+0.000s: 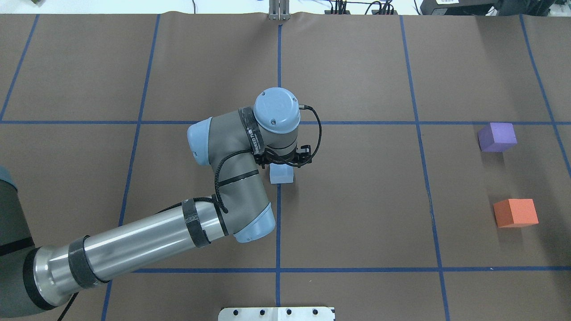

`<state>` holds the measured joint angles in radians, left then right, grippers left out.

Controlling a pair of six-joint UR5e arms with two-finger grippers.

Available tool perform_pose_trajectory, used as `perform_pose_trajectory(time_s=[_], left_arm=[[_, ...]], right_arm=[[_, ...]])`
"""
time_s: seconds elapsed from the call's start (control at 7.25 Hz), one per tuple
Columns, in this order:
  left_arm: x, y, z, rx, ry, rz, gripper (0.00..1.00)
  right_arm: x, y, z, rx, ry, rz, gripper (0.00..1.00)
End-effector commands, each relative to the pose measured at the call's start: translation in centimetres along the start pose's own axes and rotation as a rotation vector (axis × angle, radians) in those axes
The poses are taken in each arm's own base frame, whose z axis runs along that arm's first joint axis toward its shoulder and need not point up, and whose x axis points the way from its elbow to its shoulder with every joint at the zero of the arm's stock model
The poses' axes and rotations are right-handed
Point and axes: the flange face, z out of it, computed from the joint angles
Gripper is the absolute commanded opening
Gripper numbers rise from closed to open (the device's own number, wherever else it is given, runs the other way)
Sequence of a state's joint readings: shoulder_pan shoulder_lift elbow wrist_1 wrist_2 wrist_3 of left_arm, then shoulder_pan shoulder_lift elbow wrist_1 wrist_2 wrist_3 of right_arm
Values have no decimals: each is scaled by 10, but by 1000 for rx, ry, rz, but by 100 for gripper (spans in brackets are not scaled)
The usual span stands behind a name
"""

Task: Place blue block between orange and purple blocks
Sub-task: 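Open the left gripper and withdraw it while the right arm reaches in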

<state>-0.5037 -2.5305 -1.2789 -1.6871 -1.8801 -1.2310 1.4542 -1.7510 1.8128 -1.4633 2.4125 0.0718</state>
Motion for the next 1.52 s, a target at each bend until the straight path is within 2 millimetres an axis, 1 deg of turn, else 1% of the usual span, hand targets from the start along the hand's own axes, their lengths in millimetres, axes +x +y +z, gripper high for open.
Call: perform_pose_trajectory(time_s=[0.0,0.14,0.28,0.41,0.55,0.83,0.97,1.1,1.24,1.38], left_arm=[[-33,-18,-54,-36,-12,46,100],[-86,-19,-90,-48,-30,110,100],[-156,-19,-117,-37,-59,157,100],[-229,-18,-142,-24,-96,218,100],[-304,-27,-164,-35,-135,295,100],[-447,-55,-196,-72,-162,435,100],[-523,-62,-215,-94,-146,488,100],[-605,-61,-231,-106,-140,484,100],[-682,-53,-245,-101,-107,418,100],[-741,-42,-244,-120,-103,405,100]], right_arm=[[-23,-10,-12,98,-21,-80,100],[-65,-43,-18,141,-45,-74,100],[-114,-66,-14,136,-74,-43,100],[-154,-82,-12,132,-102,-41,100],[-205,-96,-18,142,-142,-13,100],[-296,-106,-5,114,-190,4,100],[-346,-110,4,109,-204,35,100],[-397,-109,19,93,-213,59,100],[-455,-114,24,84,-175,84,100],[-515,-114,29,93,-88,73,100]])
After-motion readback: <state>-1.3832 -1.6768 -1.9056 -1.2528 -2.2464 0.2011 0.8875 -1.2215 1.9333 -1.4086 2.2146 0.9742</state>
